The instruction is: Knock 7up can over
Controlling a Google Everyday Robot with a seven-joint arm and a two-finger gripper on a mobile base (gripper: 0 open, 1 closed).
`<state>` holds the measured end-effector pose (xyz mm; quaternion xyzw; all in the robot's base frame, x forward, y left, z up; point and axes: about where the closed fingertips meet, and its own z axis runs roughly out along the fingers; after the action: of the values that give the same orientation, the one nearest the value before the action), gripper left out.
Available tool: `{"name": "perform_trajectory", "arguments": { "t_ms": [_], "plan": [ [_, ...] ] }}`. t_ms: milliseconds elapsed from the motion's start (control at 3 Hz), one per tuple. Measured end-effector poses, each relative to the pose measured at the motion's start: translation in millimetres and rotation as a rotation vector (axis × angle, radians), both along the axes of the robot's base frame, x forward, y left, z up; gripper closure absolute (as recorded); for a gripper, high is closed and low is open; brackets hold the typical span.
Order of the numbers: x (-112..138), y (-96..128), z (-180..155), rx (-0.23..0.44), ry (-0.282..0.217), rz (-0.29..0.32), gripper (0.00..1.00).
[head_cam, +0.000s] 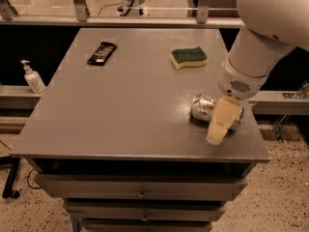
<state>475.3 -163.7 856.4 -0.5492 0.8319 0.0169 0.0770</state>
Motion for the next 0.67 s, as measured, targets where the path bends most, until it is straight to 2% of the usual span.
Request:
{"name": "perform_trajectory", "arguments": {
  "t_ms": [333, 667],
  "plan": [
    [-3, -9, 38, 0.119, -0.105, -0.017, 0.0],
    [-15, -40, 86, 0.265, -0.23, -0.021, 0.0]
  ]
}}
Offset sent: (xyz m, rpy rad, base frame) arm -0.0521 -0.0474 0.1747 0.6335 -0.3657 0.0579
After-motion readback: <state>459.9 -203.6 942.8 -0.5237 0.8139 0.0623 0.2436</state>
